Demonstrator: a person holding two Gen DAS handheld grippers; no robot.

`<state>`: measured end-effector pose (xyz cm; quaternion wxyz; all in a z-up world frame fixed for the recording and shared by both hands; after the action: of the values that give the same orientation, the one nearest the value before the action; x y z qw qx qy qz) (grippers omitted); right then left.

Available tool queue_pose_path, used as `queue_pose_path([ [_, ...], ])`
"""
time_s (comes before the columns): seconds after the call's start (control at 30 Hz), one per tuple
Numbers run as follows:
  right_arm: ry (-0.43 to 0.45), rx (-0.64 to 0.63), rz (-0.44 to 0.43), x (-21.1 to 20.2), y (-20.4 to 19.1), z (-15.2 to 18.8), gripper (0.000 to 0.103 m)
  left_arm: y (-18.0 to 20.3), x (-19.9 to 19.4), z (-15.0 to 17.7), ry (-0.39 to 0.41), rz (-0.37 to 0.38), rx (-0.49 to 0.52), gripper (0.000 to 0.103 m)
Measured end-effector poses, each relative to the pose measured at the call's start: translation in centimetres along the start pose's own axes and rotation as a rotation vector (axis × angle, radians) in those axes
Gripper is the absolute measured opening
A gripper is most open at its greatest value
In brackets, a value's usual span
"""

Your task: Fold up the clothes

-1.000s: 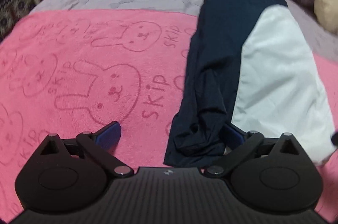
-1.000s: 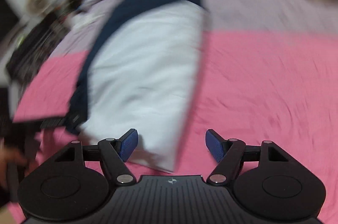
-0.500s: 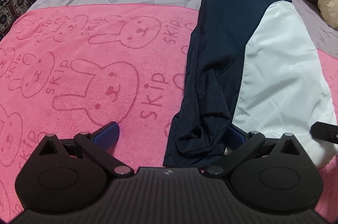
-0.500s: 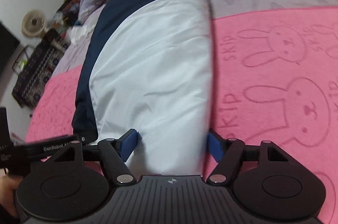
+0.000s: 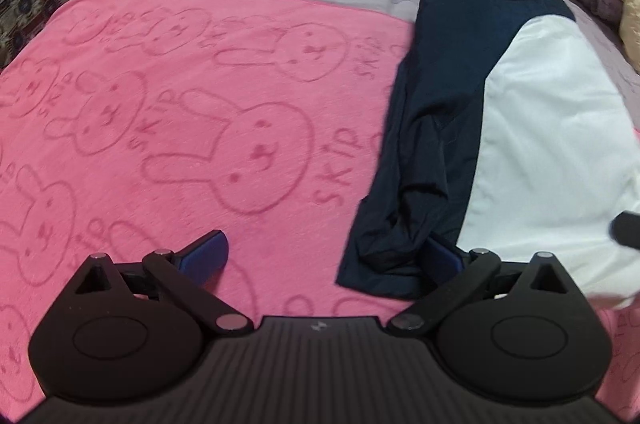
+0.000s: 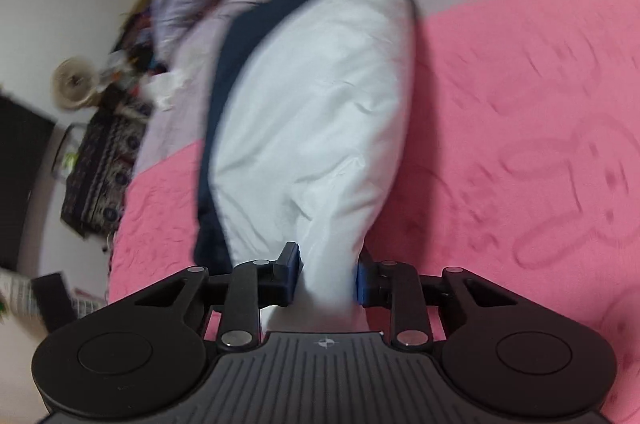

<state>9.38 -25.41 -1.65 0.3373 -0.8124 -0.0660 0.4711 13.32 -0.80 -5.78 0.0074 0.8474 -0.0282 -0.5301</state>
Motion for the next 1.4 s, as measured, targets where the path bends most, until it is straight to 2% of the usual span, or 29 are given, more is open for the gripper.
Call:
queue_pose_path([
  [0.07, -0.020, 0.031, 0.063, 1.0, 1.9, 0.7, 0.052, 0.1, 0.1, 0.1, 0.002, -0.006, 0.015, 0.103],
  [0.13, 0.000, 0.162, 0.005, 1.8, 4.4, 1.6, 0.054, 0.1, 0.2, 0.2, 0.007, -0.011, 0.024, 0.103],
  [0.2, 0.013, 0.272, -0.089, 1.9, 4.7, 1.4, 0.058, 0.1, 0.2, 0.2, 0.012, -0.017, 0.029, 0.103],
  [0.23, -0.004, 0.284, -0.123, 2.5, 4.4, 1.3, 0.055, 0.0, 0.2, 0.3, 0.014, -0.019, 0.028, 0.103],
  [0.27, -0.024, 0.288, -0.129, 3.1, 4.1, 1.3, 0.034, 0.0, 0.1, 0.3, 0.016, -0.022, 0.027, 0.103],
  [0.3, -0.042, 0.306, -0.129, 3.6, 3.7, 1.3, 0.025, -0.1, 0.0, 0.3, 0.015, -0.028, 0.029, 0.103],
  [0.33, -0.048, 0.338, -0.130, 3.8, 3.4, 1.1, 0.020, -0.1, -0.2, 0.3, 0.012, -0.038, 0.031, 0.103],
  [0.4, -0.037, 0.308, -0.140, 2.8, 2.2, 0.5, 0.016, 0.1, -1.5, 0.2, 0.016, -0.026, 0.033, 0.101],
  [0.53, 0.016, 0.192, -0.166, -3.3, -1.4, -0.5, 0.014, 1.3, -6.4, 0.5, 0.072, 0.043, 0.052, 0.098],
  [0.6, 0.008, 0.163, -0.154, -6.8, -2.1, 0.6, 0.014, 2.0, -9.4, 1.3, 0.098, 0.076, 0.073, 0.098],
  [0.67, -0.027, 0.107, -0.111, -9.9, -1.7, 3.5, 0.014, 2.7, -11.2, 3.2, 0.079, 0.114, 0.092, 0.098],
  [0.73, -0.091, 0.074, -0.039, -12.0, -0.2, 7.3, 0.016, 3.4, -11.4, 5.9, 0.006, 0.131, 0.128, 0.097],
  [0.77, -0.140, 0.078, 0.023, -12.2, 1.4, 9.7, 0.022, 3.7, -10.9, 7.5, -0.041, 0.127, 0.151, 0.097],
  [0.8, -0.207, 0.095, 0.121, -11.8, 3.7, 12.2, 0.030, 3.9, -10.2, 9.1, -0.090, 0.121, 0.174, 0.097],
  [0.83, -0.272, 0.112, 0.219, -11.5, 6.0, 14.6, 0.041, 4.0, -9.3, 10.6, -0.144, 0.097, 0.199, 0.094],
  [0.87, -0.299, 0.109, 0.261, -11.7, 7.2, 15.7, 0.047, 3.8, -8.8, 11.7, -0.179, 0.077, 0.211, 0.090],
  [0.9, -0.324, 0.106, 0.303, -11.9, 8.5, 16.9, 0.048, 3.7, -8.3, 12.6, -0.211, 0.059, 0.221, 0.085],
  [0.97, -0.279, 0.085, 0.305, -13.7, 8.1, 16.1, 0.053, 3.4, -8.8, 12.3, -0.182, 0.066, 0.196, 0.085],
  [1.0, -0.243, 0.018, 0.335, -14.7, 7.4, 15.2, 0.053, 3.5, -9.2, 11.5, -0.143, 0.066, 0.193, 0.086],
  [1.07, -0.108, -0.203, 0.354, -16.6, 4.7, 12.4, 0.053, 3.8, -10.2, 9.8, -0.058, 0.064, 0.192, 0.087],
  [1.13, -0.015, -0.402, 0.364, -15.7, 2.2, 9.7, 0.052, 4.5, -10.7, 8.5, 0.002, 0.068, 0.224, 0.087],
  [1.17, 0.031, -0.500, 0.368, -15.3, 0.9, 8.4, 0.046, 4.9, -10.9, 7.9, 0.031, 0.071, 0.242, 0.088],
  [1.2, 0.043, -0.569, 0.367, -13.2, 0.2, 7.5, 0.041, 5.3, -11.2, 7.3, 0.060, 0.073, 0.259, 0.088],
  [1.23, 0.056, -0.638, 0.365, -11.0, -0.6, 6.7, 0.029, 5.8, -11.5, 7.0, 0.080, 0.087, 0.276, 0.088],
  [1.3, 0.035, -0.754, 0.348, -5.4, -2.3, 6.5, 0.020, 7.1, -11.9, 7.0, 0.119, 0.127, 0.311, 0.088],
  [1.33, 0.024, -0.811, 0.340, -2.6, -3.1, 6.5, 0.013, 7.9, -12.0, 6.9, 0.136, 0.147, 0.333, 0.091],
  [1.4, 0.001, -0.811, 0.312, 1.6, -3.4, 5.6, 0.007, 9.3, -11.0, 7.8, 0.136, 0.167, 0.386, 0.091],
])
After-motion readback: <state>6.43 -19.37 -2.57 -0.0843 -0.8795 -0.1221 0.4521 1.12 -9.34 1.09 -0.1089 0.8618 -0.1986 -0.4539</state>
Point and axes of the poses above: each gripper's, at about its wrist camera, not at the fingertips, and x roughly the way its jaws point, y to its right, z to its underside, the point moved 8 cm from there along x, roughly the way its jaws point
